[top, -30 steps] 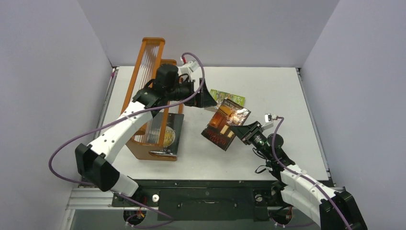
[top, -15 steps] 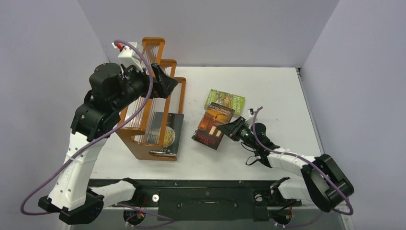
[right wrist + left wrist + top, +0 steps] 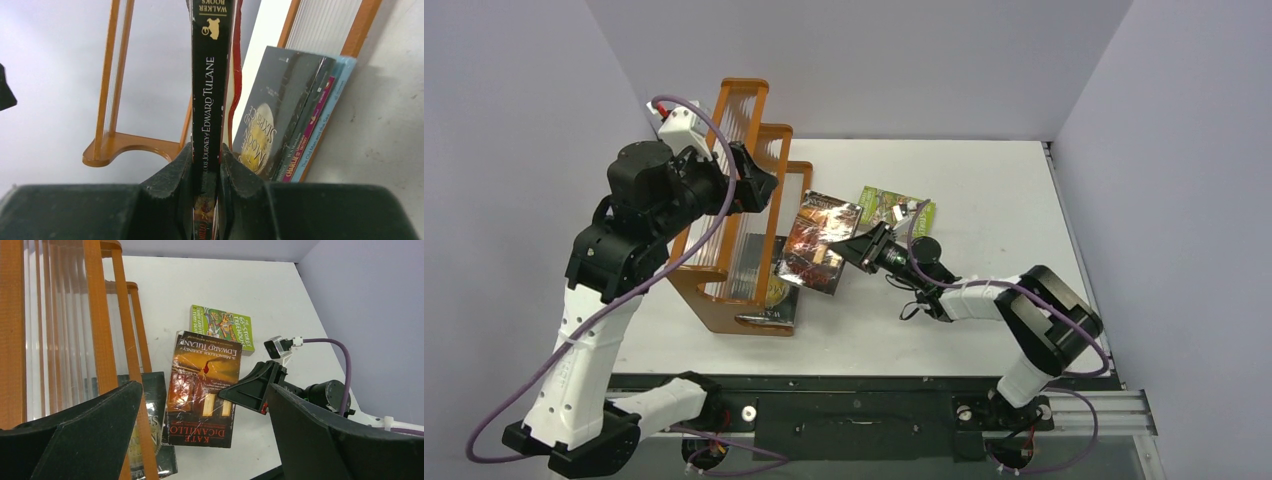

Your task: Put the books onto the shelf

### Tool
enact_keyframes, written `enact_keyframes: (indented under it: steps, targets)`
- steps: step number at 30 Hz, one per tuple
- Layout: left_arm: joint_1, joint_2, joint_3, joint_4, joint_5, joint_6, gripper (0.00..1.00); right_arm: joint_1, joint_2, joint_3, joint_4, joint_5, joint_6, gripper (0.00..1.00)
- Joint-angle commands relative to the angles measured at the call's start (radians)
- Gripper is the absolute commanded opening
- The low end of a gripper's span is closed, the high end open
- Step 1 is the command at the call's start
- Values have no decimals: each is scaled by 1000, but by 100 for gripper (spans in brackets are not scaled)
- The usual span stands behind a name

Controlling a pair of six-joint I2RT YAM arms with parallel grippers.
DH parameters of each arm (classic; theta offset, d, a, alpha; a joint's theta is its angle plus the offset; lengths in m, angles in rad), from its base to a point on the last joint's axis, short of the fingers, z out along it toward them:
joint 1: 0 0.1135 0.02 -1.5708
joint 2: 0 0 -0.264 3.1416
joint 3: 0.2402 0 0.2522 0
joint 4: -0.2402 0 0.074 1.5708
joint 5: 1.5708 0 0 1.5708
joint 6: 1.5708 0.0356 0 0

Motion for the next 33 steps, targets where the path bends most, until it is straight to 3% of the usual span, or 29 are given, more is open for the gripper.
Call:
enact_keyframes:
  steps: [1,11,17,33]
  targets:
    - [14,-35,-4,-2,-15,13,96,44,66,56,138,-33,35,0]
    - [20,-56,-55,13,1,-3,96,111,215,52,172,-24,77,0]
    - [25,-65,-71,19,10,-7,96,131,194,85,-7,6,-13,0]
    - [39,-87,-106,18,20,-1,96,173,249,272,-250,33,-68,0]
